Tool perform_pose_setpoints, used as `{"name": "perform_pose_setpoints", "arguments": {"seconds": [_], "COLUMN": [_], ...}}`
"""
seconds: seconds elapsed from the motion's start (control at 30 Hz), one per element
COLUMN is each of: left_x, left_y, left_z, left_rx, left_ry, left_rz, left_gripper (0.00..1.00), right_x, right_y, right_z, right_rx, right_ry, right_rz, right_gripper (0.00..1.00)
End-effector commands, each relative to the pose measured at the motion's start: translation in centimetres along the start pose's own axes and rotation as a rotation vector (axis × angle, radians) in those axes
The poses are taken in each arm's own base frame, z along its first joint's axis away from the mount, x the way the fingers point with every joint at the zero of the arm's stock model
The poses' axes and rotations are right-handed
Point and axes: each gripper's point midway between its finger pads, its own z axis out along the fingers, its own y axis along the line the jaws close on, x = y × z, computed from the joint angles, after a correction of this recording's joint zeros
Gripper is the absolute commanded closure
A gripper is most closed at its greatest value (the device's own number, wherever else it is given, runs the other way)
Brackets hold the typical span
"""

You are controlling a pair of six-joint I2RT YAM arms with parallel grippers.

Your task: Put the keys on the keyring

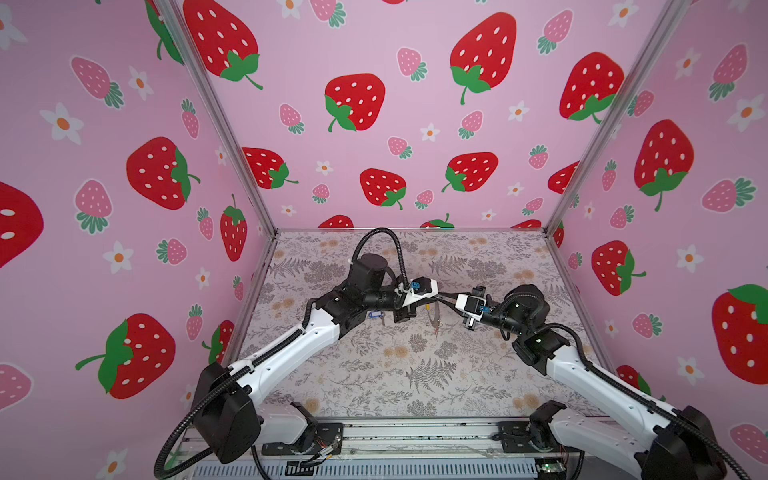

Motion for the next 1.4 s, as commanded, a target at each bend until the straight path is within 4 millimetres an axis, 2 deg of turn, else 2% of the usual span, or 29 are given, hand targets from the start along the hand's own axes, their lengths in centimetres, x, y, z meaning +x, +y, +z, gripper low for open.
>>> {"name": "perform_pose_setpoints", "arguments": {"seconds": [0.0, 0.1, 0.23, 0.43, 0.47, 0.6, 0.73, 1.0, 1.2, 1.37], "left_x": [-2.3, -2.4, -2.4, -2.5, -2.5, -2.3, -1.7, -0.1, 1.2, 5.2], "left_y": [0.1, 0.2, 0.2, 0.4, 0.5, 0.7, 1.0, 2.5, 4.8, 7.4], "left_z": [-0.5, -0.5, -0.5, -0.5, -0.6, -0.6, -1.0, -1.7, -2.2, -4.1], "left_rx": [0.01, 0.007, 0.002, -0.008, -0.01, -0.037, -0.074, -0.167, -0.25, -0.397], "left_ry": [-0.056, -0.058, -0.059, -0.059, -0.058, -0.058, -0.042, -0.01, 0.022, 0.117], "left_rz": [0.058, 0.06, 0.06, 0.061, 0.059, 0.05, 0.035, -0.058, -0.187, -0.42], "left_gripper": [1.0, 1.0, 1.0, 1.0, 0.96, 0.69, 0.59, 0.57, 0.57, 0.58], "right_x": [-0.3, 0.0, 0.2, 0.2, 0.1, 0.0, -0.4, -0.4, 0.5, 2.1], "right_y": [-0.4, -0.5, -0.5, -0.4, -0.4, -0.8, -1.7, -1.9, -2.0, -2.0], "right_z": [0.0, -0.1, -0.2, -0.3, -0.3, -0.5, -0.9, -1.2, -0.8, -0.2], "right_rx": [-0.007, -0.005, -0.011, -0.022, -0.022, 0.001, 0.071, 0.139, 0.16, 0.155], "right_ry": [-0.002, 0.003, 0.002, -0.005, -0.007, -0.004, -0.012, 0.005, 0.046, 0.092], "right_rz": [0.006, 0.015, 0.024, 0.031, 0.027, -0.004, -0.076, -0.266, -0.342, -0.291], "right_gripper": [0.81, 0.83, 0.93, 1.0, 1.0, 1.0, 1.0, 1.0, 1.0, 1.0]}}
